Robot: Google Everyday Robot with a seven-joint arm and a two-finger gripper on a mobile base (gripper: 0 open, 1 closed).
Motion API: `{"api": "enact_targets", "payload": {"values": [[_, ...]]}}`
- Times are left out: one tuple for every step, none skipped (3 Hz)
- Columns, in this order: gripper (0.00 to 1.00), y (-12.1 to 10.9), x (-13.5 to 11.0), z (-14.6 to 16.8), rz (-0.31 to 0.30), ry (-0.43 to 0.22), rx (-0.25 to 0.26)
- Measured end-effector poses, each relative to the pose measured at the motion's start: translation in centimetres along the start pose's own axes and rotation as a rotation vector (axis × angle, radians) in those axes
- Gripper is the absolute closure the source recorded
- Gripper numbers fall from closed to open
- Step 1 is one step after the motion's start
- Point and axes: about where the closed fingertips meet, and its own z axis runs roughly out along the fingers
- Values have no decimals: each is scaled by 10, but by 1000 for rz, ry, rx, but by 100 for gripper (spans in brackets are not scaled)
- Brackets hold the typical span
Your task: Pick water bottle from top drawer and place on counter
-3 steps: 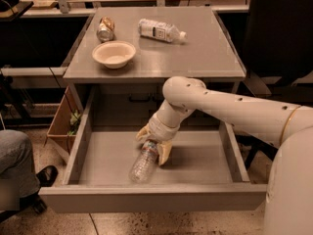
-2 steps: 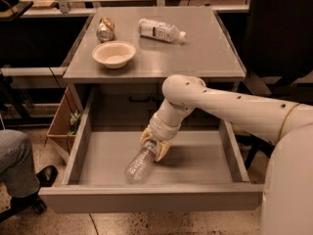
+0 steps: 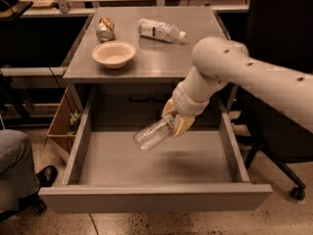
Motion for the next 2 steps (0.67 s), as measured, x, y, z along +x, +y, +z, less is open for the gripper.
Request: {"api": "enact_targets", "payload": {"values": [[100,-5,11,-69,116,47,87],[100,-29,25,-141,219,73,229]]}}
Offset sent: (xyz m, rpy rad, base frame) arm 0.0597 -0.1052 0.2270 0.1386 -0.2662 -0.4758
